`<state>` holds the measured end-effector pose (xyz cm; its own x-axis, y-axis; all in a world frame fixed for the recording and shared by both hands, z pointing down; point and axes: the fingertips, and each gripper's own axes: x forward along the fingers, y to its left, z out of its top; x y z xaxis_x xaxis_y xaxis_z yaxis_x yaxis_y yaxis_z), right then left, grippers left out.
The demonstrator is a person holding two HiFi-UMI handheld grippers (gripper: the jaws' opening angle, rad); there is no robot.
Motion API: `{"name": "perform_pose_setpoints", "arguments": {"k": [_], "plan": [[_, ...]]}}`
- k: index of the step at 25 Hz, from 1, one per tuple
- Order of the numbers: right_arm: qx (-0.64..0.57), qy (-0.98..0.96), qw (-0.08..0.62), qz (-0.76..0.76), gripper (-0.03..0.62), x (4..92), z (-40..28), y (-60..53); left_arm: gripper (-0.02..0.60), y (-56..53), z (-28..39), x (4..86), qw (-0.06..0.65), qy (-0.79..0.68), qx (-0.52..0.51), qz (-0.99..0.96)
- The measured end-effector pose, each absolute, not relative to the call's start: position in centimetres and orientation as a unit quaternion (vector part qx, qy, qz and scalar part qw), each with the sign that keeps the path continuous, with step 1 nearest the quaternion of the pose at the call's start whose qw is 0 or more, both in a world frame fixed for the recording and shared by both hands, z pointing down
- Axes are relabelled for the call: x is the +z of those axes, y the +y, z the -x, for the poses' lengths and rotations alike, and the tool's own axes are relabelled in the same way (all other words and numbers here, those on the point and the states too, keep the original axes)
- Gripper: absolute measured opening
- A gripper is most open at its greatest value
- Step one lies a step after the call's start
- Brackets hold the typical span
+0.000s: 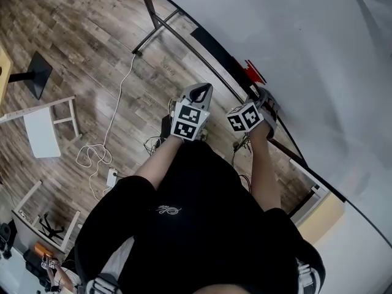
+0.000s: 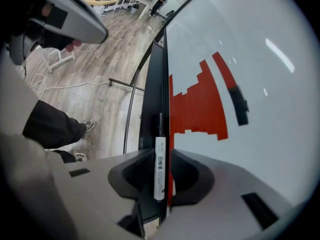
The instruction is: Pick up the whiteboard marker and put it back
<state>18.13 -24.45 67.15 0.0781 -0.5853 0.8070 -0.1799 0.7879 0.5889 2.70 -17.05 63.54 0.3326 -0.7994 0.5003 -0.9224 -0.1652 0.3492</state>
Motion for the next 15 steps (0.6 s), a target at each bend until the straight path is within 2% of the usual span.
{"name": "perform_pose_setpoints", "arguments": {"k": [3, 4, 15], "plan": [[-0.161, -0.660, 0.676, -0.284, 0.078, 67.3, -18.2, -24.4, 0.006, -16.8, -2.9, 63.5, 0.307, -0.571, 0.104, -0.754], [-0.152, -0.664, 0.676, -0.282, 0.043, 67.5, -18.3, -24.2, 0.006, -16.6, -3.0, 63.5, 0.307, -0.572, 0.105, -0.753], [-0.149, -0.694, 0.644, -0.286, 0.054, 66.6, -18.2, -23.6, 0.006, -13.4, -2.6, 62.6, 0.299, -0.601, 0.112, -0.733]]}}
